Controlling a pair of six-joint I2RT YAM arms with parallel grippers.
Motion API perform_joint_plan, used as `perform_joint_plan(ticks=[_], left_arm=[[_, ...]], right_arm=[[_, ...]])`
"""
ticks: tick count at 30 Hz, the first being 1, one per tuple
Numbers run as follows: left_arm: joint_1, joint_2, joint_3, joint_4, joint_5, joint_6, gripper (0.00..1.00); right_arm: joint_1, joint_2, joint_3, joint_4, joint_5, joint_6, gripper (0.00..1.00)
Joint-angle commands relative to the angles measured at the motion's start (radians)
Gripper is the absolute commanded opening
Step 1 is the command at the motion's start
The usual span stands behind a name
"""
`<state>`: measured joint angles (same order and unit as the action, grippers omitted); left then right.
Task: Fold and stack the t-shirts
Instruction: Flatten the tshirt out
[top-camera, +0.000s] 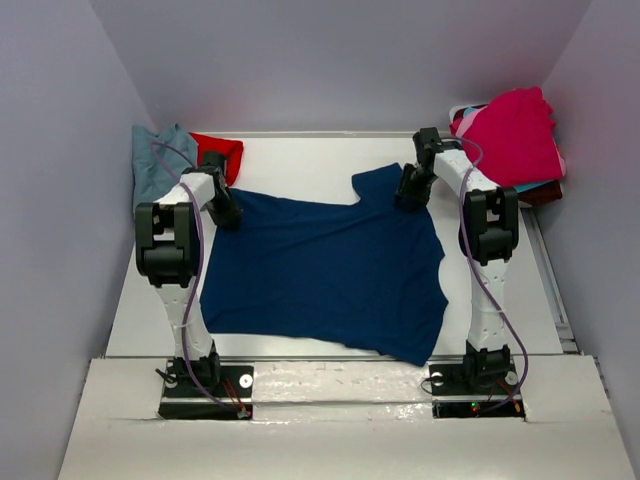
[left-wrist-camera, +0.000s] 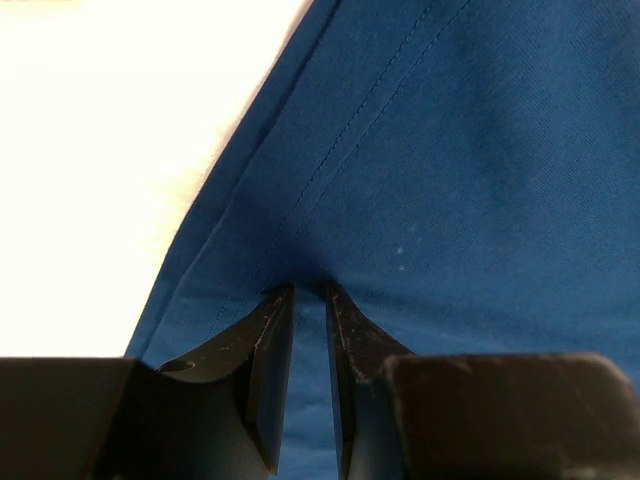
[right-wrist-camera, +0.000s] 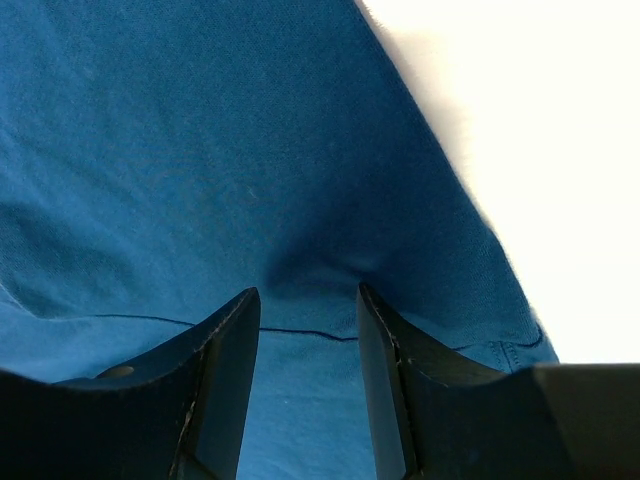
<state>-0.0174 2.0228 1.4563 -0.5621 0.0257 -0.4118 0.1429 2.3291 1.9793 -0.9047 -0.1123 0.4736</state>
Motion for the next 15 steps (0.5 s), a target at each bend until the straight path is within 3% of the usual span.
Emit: perform_joint_plan(ticks=[1, 9, 15], left_arm=[[0.007, 0.053, 0.022, -0.015, 0.011, 0.011, 0.32], [0.007, 0.111, 0.094, -0.030, 0.034, 0.011, 0.33], [0.007, 0.160, 0.167, -0.048, 0.056, 0.004, 0.34]], right_arm=[[-0.011, -0.011, 0.003, 0.026, -0.010, -0.027, 0.50], [-0.011, 0.059, 0.075, 0.006, -0.038, -0.043, 0.50], [-0.011, 0.139, 0.222, -0.055, -0.047, -0.050, 0.54]])
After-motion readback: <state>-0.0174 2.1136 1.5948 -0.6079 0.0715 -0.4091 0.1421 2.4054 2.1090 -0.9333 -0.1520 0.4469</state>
